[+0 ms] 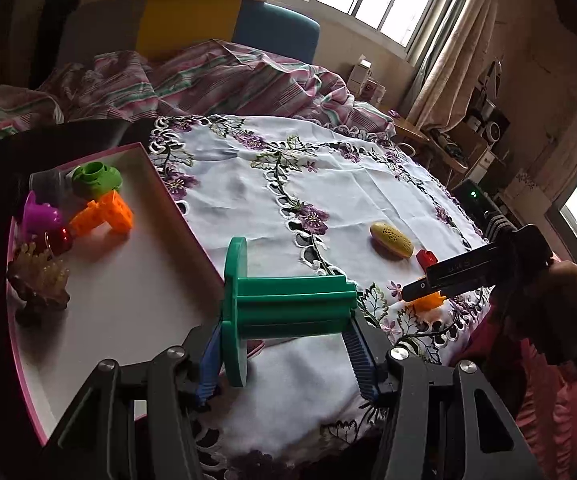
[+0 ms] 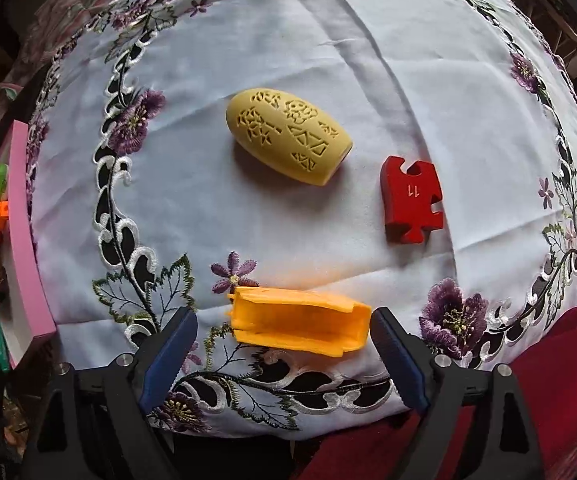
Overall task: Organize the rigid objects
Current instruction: 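Grasp the yellow-orange whistle piece with the right tool while the left tool holds the spool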
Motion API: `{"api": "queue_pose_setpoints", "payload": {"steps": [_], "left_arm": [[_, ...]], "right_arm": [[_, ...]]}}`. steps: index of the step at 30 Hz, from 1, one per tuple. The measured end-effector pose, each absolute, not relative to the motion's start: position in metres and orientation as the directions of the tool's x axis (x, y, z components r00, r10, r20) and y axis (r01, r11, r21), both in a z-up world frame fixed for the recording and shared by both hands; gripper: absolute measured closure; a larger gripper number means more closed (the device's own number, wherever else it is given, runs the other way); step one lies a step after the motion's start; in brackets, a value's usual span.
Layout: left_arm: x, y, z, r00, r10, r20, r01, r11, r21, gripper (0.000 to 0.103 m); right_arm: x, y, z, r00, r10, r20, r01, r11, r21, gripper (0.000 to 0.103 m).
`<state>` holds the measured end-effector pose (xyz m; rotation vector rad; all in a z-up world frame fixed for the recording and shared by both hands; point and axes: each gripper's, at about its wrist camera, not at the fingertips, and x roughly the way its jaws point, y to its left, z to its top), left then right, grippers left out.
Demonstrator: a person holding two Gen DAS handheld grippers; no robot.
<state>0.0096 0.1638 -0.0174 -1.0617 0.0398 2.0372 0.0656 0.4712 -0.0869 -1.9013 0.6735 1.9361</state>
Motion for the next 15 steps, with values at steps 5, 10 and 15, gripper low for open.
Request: {"api": "queue_pose_setpoints", "payload": {"steps": [5, 10, 15], "left_arm": [[0.008, 0.155, -0.017, -0.321, 0.651, -0.688, -0.664, -0.673, -0.326, 0.047], [0.007, 0.147, -0.021, -0.325, 0.642, -0.694, -0.650, -0.685, -0.329, 0.047], [0.007, 0.144, -0.021, -0.332, 0.636, -0.696, -0.642, -0.693, -0.328, 0.047]], "right_arm": [[0.064, 0.475, -0.093, -0.013, -0.076, -0.997, -0.554, -0.829, 0.070, 0.047], [0.068, 0.476, -0.085, -0.065, -0.075, -0.995, -0.544, -0.833, 0.099, 0.070], [0.066, 0.473, -0.070, -0.195, -0.145, -0.970, -0.507, -0.832, 0.226, 0.080]]}}
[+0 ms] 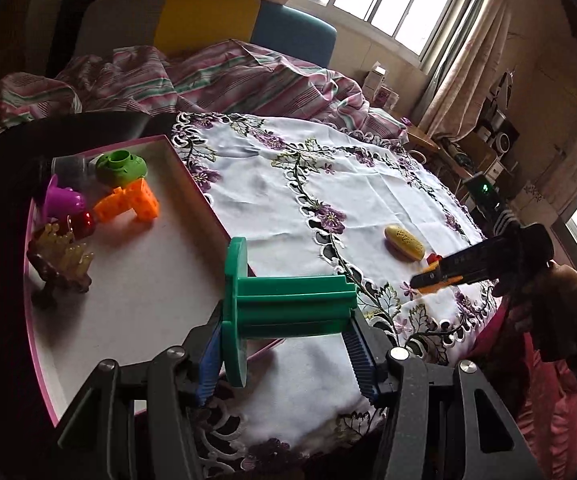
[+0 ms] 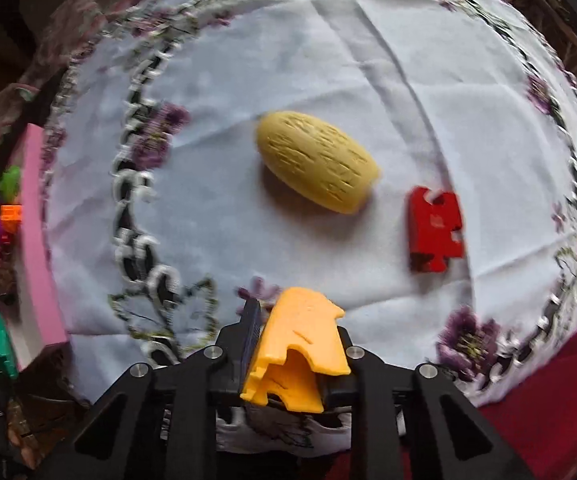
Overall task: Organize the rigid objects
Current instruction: 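Grasp the yellow-orange whistle piece with the right tool while the left tool holds the spool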
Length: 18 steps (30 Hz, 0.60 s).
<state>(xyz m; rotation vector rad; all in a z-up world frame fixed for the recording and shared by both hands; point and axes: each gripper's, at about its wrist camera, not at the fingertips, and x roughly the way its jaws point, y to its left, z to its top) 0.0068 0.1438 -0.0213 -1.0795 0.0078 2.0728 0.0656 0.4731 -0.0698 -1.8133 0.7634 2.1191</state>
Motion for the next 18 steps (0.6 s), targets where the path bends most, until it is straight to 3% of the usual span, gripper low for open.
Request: {"api": "queue_pose_setpoints", "payload": {"steps": [3, 5, 6, 7, 18], "left_arm": [[0.008, 0.144, -0.022, -0.333, 0.632, -0.700, -0.641, -0.696, -0.324, 0.047], [0.008, 0.143, -0.022, -0.334, 0.630, -0.701, -0.640, -0.698, -0.321, 0.047], [0.008, 0.142, -0.022, -0.337, 0.628, -0.701, -0.640, -0.699, -0.318, 0.047], [0.008, 0.142, -0.022, -0.339, 0.627, -0.701, -0.639, -0.700, -0.317, 0.047], [0.006, 0.139, -0.024, -0.337, 0.627, -0.702, -0.630, -0.704, -0.326, 0.047]], "right_arm": [[0.059, 0.474, -0.066, -0.285, -0.272, -0.919, -0.469, -0.797, 0.381, 0.079], [0.056, 0.470, -0.068, -0.304, -0.343, -0.889, -0.471, -0.757, 0.453, 0.067], [0.055, 0.469, -0.068, -0.295, -0.308, -0.905, -0.486, -0.767, 0.420, 0.055], [0.056, 0.471, -0.067, -0.278, -0.266, -0.923, -0.494, -0.784, 0.375, 0.051], [0.068, 0.490, -0.044, -0.278, -0.017, -0.961, -0.500, -0.851, 0.160, 0.047]]}}
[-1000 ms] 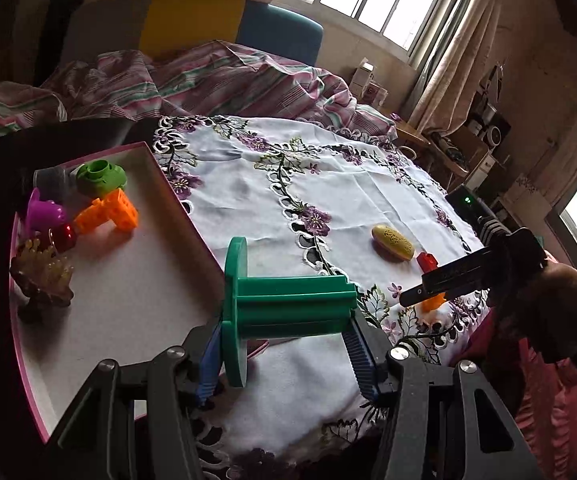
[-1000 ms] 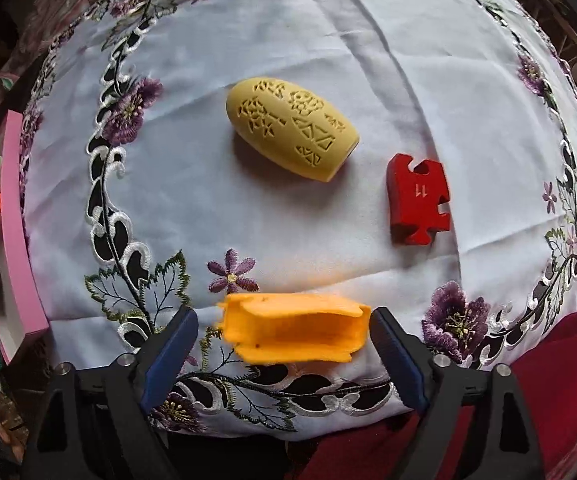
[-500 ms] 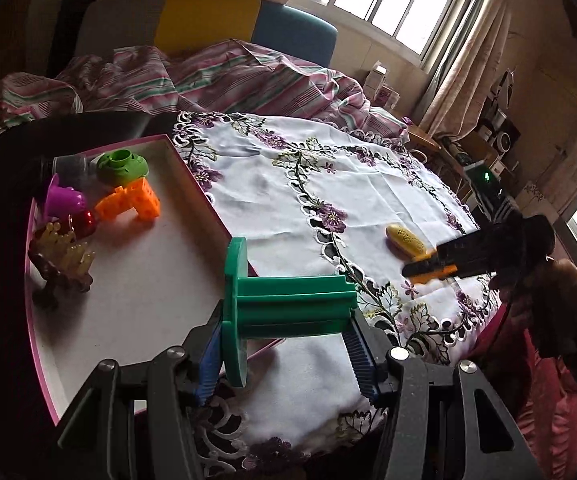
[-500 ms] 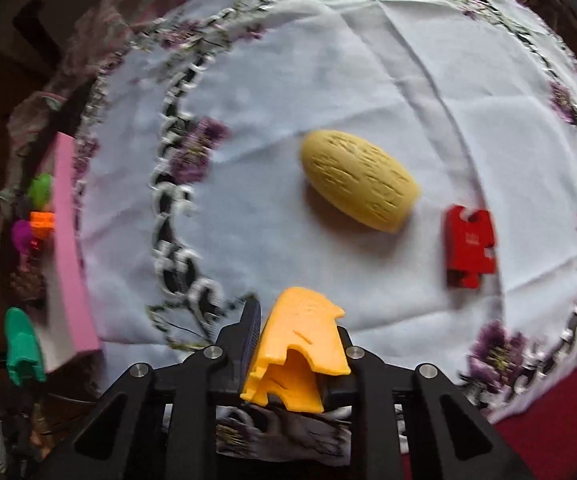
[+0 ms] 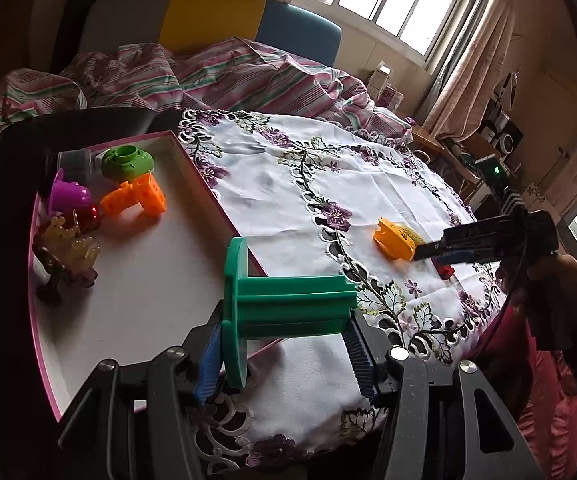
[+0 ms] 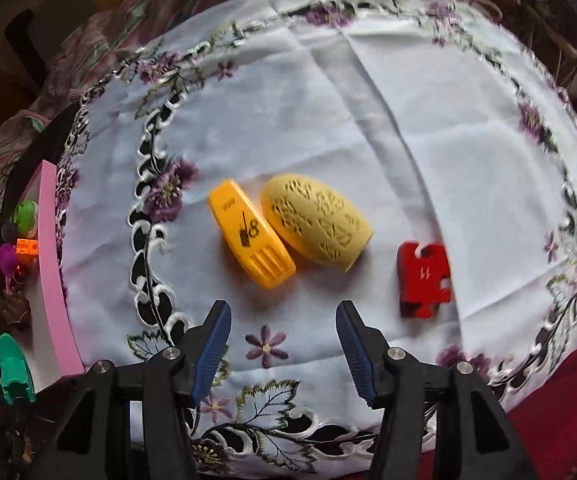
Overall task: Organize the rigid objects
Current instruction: 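Grasp the yellow-orange whistle piece with the right tool while the left tool holds the spool, then carry the green spool into the pink tray and open the left tool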
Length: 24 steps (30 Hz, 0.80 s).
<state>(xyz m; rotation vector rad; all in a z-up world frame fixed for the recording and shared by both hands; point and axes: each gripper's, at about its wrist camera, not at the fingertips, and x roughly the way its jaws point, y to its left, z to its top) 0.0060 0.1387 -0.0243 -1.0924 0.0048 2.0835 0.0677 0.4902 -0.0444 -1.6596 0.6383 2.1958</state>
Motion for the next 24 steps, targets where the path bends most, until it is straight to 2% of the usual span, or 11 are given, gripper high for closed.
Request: {"api": "queue_pose_setpoints", "payload": {"steps": [5, 8, 15, 17, 18, 19, 24], "left_arm": [[0.007, 0.138, -0.024, -0.348, 0.619, -0.704, -0.628, -0.711, -0.315, 0.047], [0.008, 0.136, -0.023, -0.359, 0.612, -0.705, -0.630, -0.716, -0.301, 0.047], [0.007, 0.130, -0.022, -0.392, 0.587, -0.708, -0.616, -0.739, -0.272, 0.047], [0.007, 0.129, -0.021, -0.413, 0.571, -0.709, -0.609, -0.752, -0.252, 0.047], [0.007, 0.129, -0.020, -0.427, 0.561, -0.709, -0.604, -0.761, -0.238, 0.047], [0.008, 0.128, -0.018, -0.449, 0.544, -0.709, -0.598, -0.772, -0.214, 0.047], [0.006, 0.123, -0.014, -0.496, 0.496, -0.713, -0.568, -0.806, -0.165, 0.047]], "right_arm": [[0.046, 0.475, -0.036, -0.312, 0.041, -0.949, -0.447, -0.888, 0.109, 0.047], [0.006, 0.459, -0.047, -0.318, 0.064, -0.946, -0.423, -0.903, 0.081, 0.047], [-0.018, 0.454, -0.075, -0.281, 0.131, -0.951, -0.353, -0.935, -0.024, 0.048], [-0.021, 0.448, -0.086, -0.263, 0.157, -0.952, -0.309, -0.948, -0.071, 0.057], [-0.021, 0.446, -0.092, -0.253, 0.175, -0.951, -0.301, -0.949, -0.095, 0.074], [-0.020, 0.445, -0.094, -0.274, 0.179, -0.945, -0.296, -0.950, -0.094, 0.077], [-0.015, 0.459, -0.093, -0.307, 0.118, -0.944, -0.334, -0.943, -0.010, 0.077]]}}
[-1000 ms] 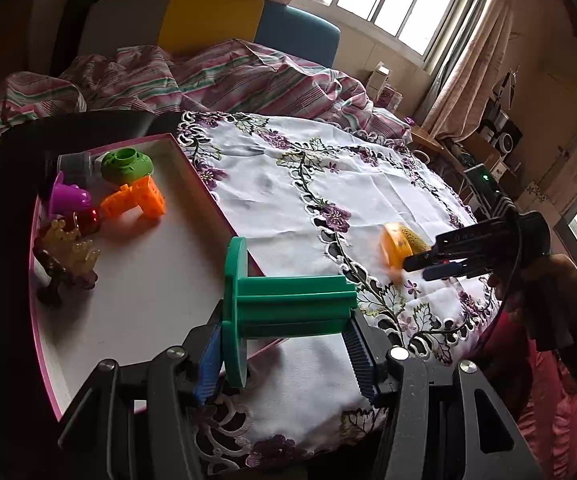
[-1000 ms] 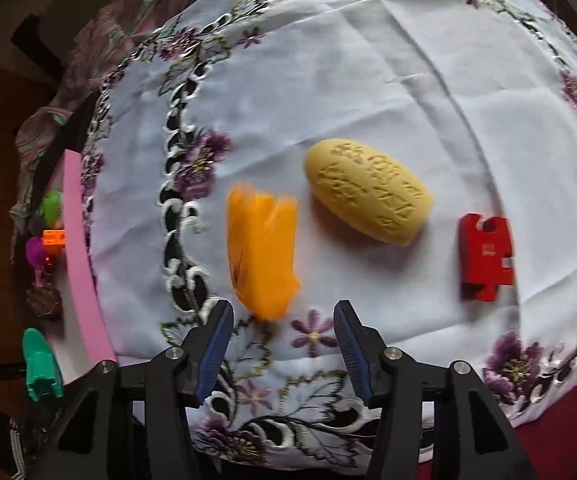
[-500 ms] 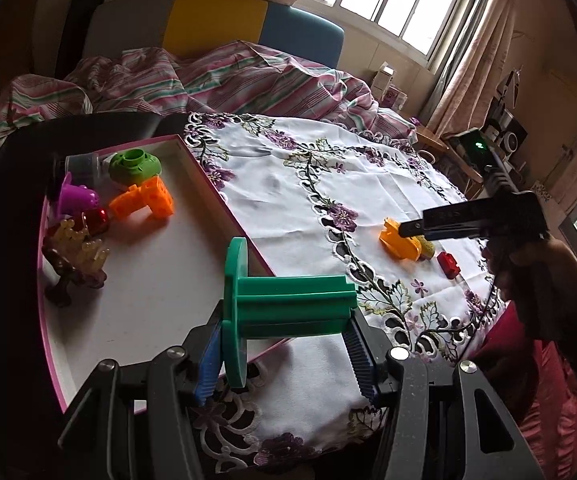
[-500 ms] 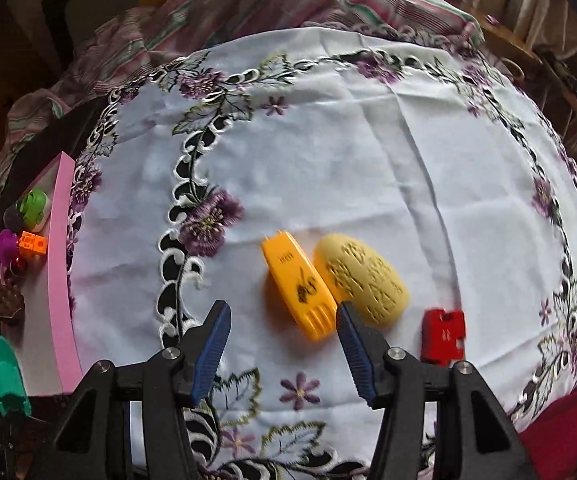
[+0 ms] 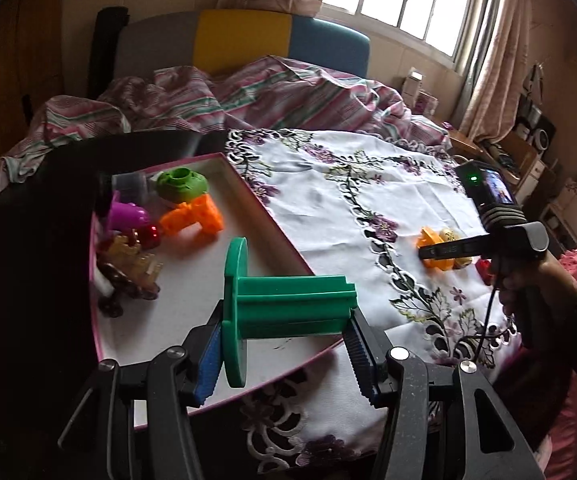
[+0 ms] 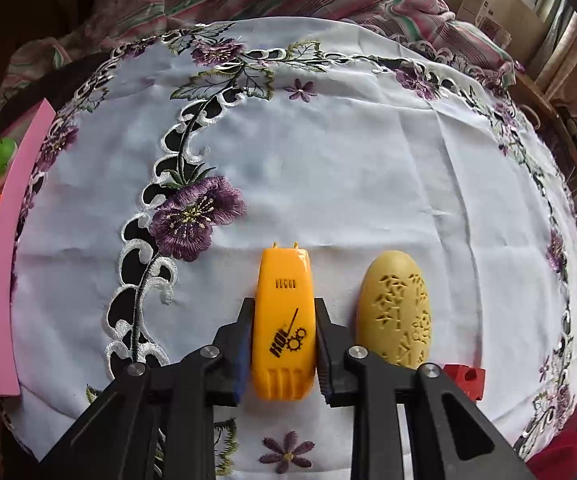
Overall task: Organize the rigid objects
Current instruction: 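Carry the green spool into the pink tray and open the left tool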
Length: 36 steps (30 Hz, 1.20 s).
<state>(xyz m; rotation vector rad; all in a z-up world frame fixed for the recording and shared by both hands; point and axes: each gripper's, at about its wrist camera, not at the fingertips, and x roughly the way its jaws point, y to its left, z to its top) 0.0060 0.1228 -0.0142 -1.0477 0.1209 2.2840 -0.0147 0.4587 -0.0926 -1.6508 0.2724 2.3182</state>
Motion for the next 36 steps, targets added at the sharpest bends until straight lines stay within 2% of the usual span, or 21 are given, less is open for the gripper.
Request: {"api": "queue_pose_setpoints", "payload": {"steps": [3, 15, 23, 30, 36], "left_arm": [[0.007, 0.122, -0.014, -0.509, 0.477, -0.717, -0.556, -0.818, -0.150, 0.047], [0.008, 0.118, -0.019, -0.519, 0.429, -0.739, -0.525, -0.842, -0.120, 0.047], [0.005, 0.116, -0.023, -0.512, 0.414, -0.752, -0.510, -0.852, -0.122, 0.047], [-0.007, 0.089, -0.019, -0.505, 0.440, -0.742, -0.459, -0.866, -0.200, 0.047], [-0.029, 0.051, -0.028, -0.506, 0.403, -0.762, -0.355, -0.903, -0.242, 0.047]], "right_arm": [[-0.013, 0.470, -0.093, -0.317, 0.066, -0.946, -0.370, -0.927, 0.059, 0.077], [-0.016, 0.470, -0.095, -0.315, 0.083, -0.946, -0.365, -0.930, 0.040, 0.077], [-0.014, 0.478, -0.098, -0.324, 0.048, -0.945, -0.383, -0.920, 0.085, 0.077], [-0.015, 0.484, -0.099, -0.326, 0.049, -0.944, -0.384, -0.919, 0.085, 0.077], [-0.017, 0.483, -0.098, -0.323, 0.067, -0.944, -0.371, -0.926, 0.061, 0.077]]}}
